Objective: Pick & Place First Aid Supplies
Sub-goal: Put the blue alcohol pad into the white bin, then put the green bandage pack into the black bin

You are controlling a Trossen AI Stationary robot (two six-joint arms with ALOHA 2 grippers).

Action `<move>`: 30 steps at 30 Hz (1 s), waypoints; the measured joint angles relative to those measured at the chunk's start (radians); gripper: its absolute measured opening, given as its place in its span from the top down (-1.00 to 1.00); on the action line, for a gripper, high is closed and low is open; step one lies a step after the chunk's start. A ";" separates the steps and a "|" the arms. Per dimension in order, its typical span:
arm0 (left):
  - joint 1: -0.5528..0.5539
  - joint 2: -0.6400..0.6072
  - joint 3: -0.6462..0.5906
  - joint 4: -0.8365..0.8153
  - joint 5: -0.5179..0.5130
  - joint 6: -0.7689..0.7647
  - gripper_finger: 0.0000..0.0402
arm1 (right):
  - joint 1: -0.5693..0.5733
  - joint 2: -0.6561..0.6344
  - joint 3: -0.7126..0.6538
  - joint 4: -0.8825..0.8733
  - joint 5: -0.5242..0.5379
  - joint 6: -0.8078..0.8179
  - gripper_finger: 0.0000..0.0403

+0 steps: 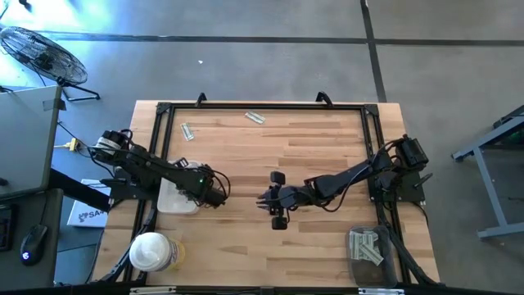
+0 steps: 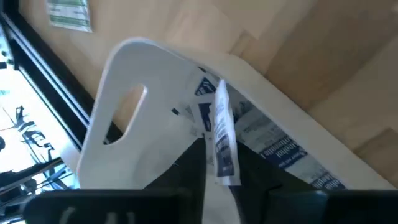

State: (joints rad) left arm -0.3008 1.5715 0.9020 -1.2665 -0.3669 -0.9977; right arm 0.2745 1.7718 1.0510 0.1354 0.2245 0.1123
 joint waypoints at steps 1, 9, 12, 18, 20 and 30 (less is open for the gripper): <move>0.000 0.000 0.000 0.000 0.012 0.012 0.66 | 0.000 0.000 0.000 0.000 -0.001 0.014 0.39; -0.020 0.001 0.006 -0.104 0.140 0.152 0.46 | -0.027 0.000 0.000 -0.002 0.011 0.044 0.39; -0.037 0.001 0.020 -0.131 0.138 0.153 0.46 | -0.038 0.000 0.000 -0.003 0.010 0.046 0.39; -0.062 0.001 0.050 -0.128 0.125 0.152 0.46 | -0.057 0.000 0.000 -0.003 0.008 0.072 0.39; -0.068 0.001 0.062 -0.133 0.125 0.156 0.46 | -0.065 0.000 0.000 -0.003 0.005 0.074 0.39; -0.142 0.001 0.152 -0.178 0.118 0.184 0.46 | -0.093 0.001 0.000 -0.034 0.007 0.101 0.39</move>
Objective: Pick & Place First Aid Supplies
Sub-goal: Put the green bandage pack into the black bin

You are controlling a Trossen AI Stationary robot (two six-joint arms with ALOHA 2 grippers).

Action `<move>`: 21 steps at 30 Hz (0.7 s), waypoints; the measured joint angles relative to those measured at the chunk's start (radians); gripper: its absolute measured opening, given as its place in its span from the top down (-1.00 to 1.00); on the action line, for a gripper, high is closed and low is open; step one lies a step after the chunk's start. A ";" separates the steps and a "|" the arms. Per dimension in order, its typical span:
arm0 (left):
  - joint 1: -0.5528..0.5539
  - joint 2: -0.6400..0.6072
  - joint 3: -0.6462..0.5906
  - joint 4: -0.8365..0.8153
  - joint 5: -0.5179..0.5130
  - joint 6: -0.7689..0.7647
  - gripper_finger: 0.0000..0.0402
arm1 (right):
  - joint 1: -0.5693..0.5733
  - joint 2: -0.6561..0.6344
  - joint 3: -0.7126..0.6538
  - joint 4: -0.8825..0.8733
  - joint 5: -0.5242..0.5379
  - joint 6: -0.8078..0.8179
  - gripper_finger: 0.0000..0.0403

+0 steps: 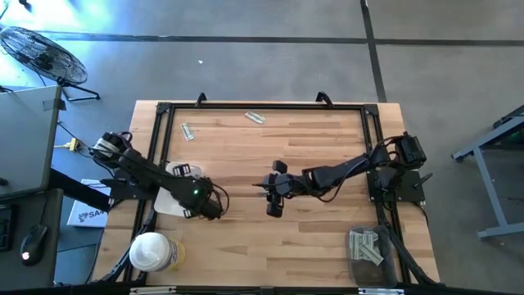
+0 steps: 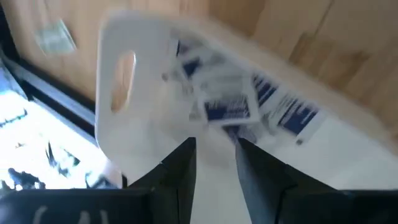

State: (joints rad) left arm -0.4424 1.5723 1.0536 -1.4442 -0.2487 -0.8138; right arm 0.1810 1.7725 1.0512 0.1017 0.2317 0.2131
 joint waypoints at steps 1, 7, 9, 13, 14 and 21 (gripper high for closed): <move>-0.008 0.000 0.011 0.007 -0.030 0.002 0.46 | 0.000 0.000 0.000 0.000 0.000 -0.001 0.39; -0.015 0.000 0.029 0.124 -0.230 0.059 0.46 | -0.043 0.000 0.000 -0.002 0.116 -0.009 0.39; -0.016 0.000 0.024 0.193 -0.315 0.144 0.46 | -0.086 0.000 0.000 -0.003 0.183 -0.011 0.39; 0.043 -0.030 0.010 0.273 -0.347 0.296 0.46 | -0.214 0.000 0.000 0.000 0.152 0.000 0.39; 0.060 -0.046 0.007 0.286 -0.360 0.314 0.46 | -0.250 0.001 0.000 0.001 0.136 0.016 0.39; 0.162 -0.252 -0.060 0.502 -0.440 0.445 0.46 | -0.477 0.036 0.004 0.037 -0.007 -0.025 0.39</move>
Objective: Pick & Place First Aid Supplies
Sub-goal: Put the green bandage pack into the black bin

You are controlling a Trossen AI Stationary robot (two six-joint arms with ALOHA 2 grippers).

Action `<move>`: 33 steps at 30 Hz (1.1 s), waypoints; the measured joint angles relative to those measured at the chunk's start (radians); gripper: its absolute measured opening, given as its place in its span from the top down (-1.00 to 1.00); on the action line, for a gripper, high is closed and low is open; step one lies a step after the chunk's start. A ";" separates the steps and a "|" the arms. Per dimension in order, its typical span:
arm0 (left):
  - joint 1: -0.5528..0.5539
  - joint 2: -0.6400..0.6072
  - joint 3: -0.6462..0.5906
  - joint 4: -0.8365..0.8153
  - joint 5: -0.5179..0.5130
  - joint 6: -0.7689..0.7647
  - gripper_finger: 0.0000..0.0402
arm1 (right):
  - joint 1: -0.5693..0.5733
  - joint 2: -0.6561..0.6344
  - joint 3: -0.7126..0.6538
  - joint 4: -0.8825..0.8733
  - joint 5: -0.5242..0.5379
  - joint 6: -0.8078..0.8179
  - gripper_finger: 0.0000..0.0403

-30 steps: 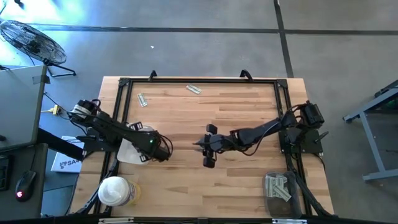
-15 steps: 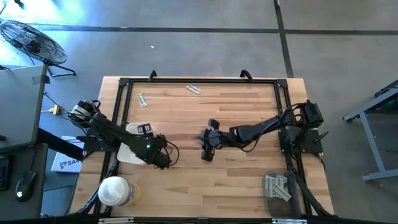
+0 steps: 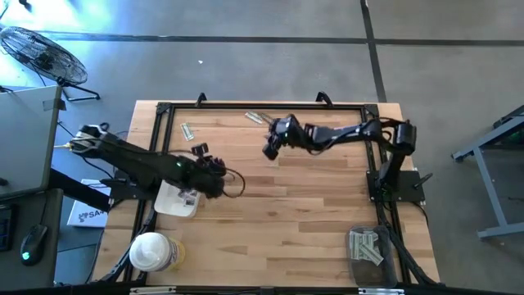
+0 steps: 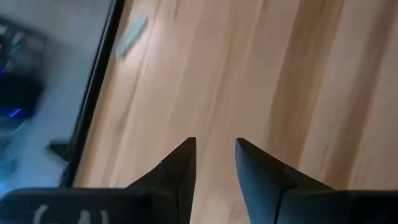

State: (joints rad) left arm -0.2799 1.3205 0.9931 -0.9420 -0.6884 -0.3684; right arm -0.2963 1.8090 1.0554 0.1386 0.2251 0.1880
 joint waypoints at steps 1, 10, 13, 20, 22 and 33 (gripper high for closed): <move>0.012 -0.036 -0.025 0.078 0.011 0.042 0.46 | -0.028 0.009 0.006 -0.012 -0.038 0.012 0.39; 0.097 -0.281 -0.264 0.536 0.148 0.208 0.47 | -0.141 0.165 0.336 -0.302 -0.129 -0.033 0.39; 0.103 -0.310 -0.314 0.605 0.155 0.199 0.47 | -0.159 0.250 0.475 -0.439 -0.144 -0.041 0.39; 0.103 -0.319 -0.344 0.583 0.184 0.181 0.47 | -0.236 0.442 0.688 -0.554 -0.353 -0.081 0.39; 0.103 -0.319 -0.344 0.588 0.199 0.181 0.47 | -0.258 0.483 0.734 -0.538 -0.435 -0.066 0.39; 0.103 -0.319 -0.344 0.592 0.207 0.181 0.46 | -0.347 0.579 0.861 -0.599 -0.624 0.027 0.39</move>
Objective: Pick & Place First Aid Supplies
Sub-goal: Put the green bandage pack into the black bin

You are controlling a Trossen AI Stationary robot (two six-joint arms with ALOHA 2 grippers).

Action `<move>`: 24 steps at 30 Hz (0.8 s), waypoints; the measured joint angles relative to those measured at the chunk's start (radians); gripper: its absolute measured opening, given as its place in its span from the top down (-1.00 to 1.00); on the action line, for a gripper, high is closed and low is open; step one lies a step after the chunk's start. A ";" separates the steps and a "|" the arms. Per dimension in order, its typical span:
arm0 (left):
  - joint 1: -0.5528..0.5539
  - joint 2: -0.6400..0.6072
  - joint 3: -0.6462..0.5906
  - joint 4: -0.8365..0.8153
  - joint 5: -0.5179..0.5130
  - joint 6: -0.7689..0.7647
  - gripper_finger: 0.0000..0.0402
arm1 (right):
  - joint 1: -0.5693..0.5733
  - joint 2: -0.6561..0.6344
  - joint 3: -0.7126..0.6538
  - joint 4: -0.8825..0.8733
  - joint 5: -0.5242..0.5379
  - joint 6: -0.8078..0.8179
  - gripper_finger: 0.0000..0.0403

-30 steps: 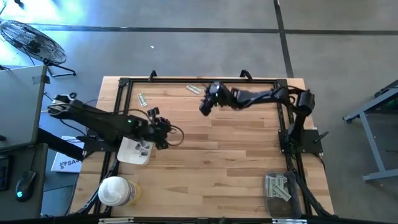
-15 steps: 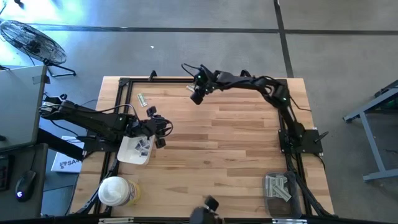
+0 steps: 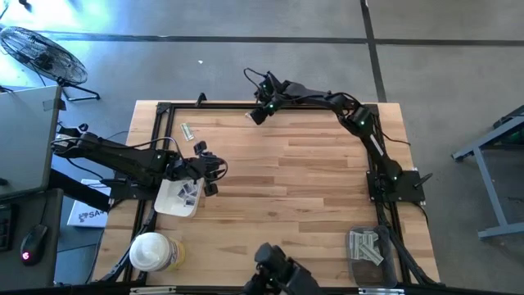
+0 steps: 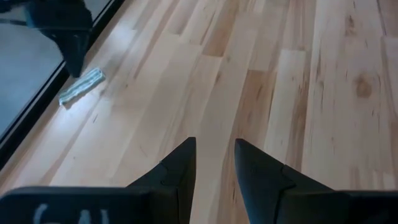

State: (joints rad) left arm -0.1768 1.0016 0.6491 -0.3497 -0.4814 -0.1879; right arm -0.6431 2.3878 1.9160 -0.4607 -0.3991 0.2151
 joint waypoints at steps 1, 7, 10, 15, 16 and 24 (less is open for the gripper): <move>0.000 0.000 0.000 0.000 0.001 0.000 0.46 | -0.006 0.000 0.000 -0.021 -0.008 -0.004 0.39; 0.000 0.000 0.000 0.003 0.003 0.000 0.46 | -0.020 0.003 -0.020 -0.051 -0.109 -0.057 0.39; 0.000 0.000 0.000 0.004 0.005 0.000 0.46 | -0.022 0.003 -0.021 -0.050 -0.124 -0.102 0.39; 0.000 0.000 0.000 0.004 0.019 0.000 0.46 | -0.032 0.002 -0.021 -0.056 -0.134 -0.173 0.39; 0.000 0.000 0.000 0.004 0.020 -0.001 0.46 | -0.034 0.002 -0.021 -0.058 -0.134 -0.200 0.39; 0.000 0.000 0.000 0.004 0.023 0.000 0.46 | -0.043 0.002 -0.021 -0.109 -0.116 -0.363 0.39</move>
State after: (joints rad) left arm -0.1768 1.0016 0.6495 -0.3460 -0.4583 -0.1883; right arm -0.6861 2.3901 1.8946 -0.5698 -0.5150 -0.1478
